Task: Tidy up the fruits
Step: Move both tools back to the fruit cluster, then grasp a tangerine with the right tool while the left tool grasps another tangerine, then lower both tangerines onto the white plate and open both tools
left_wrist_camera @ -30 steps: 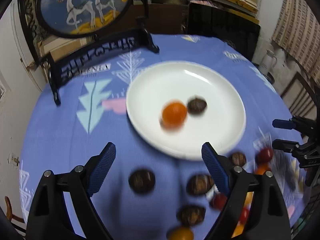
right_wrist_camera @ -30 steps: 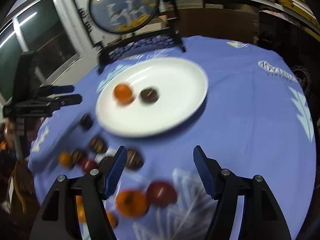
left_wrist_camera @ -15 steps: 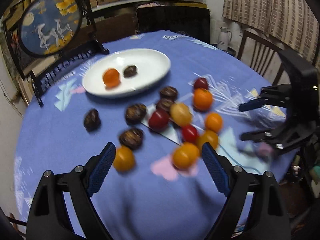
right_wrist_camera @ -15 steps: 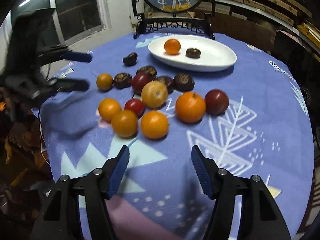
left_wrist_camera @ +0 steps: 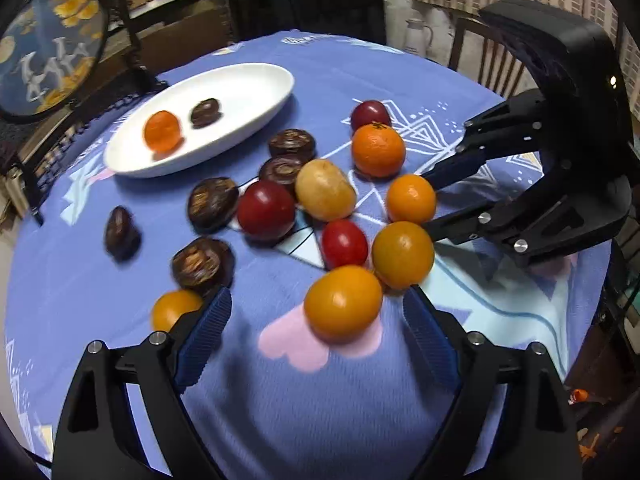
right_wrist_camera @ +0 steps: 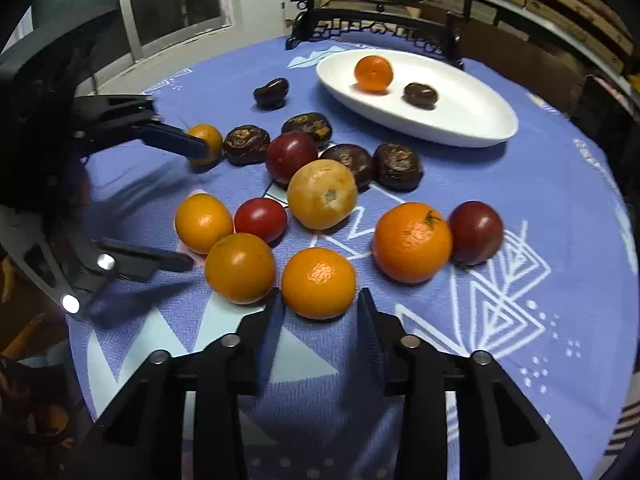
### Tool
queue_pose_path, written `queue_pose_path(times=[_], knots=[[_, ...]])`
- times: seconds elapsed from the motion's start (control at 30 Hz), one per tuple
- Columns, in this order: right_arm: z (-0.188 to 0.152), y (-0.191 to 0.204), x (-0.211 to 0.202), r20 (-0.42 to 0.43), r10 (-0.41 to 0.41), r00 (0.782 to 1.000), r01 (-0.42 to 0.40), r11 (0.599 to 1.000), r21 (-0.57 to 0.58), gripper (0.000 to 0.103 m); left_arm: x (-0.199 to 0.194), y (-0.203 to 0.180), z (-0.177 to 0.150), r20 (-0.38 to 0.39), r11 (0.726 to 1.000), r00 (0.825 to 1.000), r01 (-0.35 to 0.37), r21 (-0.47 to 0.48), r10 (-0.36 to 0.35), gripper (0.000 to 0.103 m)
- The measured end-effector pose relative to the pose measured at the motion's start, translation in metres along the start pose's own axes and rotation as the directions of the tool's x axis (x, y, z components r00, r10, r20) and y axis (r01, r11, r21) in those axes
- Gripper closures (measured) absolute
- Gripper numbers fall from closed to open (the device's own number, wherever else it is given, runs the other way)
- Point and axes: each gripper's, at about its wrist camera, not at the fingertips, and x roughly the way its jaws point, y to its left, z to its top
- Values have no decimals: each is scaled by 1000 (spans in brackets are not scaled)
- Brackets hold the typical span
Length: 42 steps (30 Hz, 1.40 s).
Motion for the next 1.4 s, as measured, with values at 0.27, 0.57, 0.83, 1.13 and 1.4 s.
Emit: queue_pose_path(times=[0.27,0.57,0.83,1.13,1.4], knots=[[-5,-14,-11,44,-10,999,8,999,48,68,11,-4,3,-29,997,996,83,3,-83,64],[18,-24,-54,134,-70,989,57,994,96,68,-39,29,32,80,990,991,-100,-102,108,64],[109,-53,-60,271,-156,950,101,974,205,68,-23,97,111,37,883,939,-309,-353,343,64],[178,-116,18,178,-215,960,127,904,409,67,39,142,156,-82,818,916,-389,-424,393,64],[191,-135,57,108,-239,965,173,890,423,67,70,171,161,-121,790,917,-390,-472,381,64]])
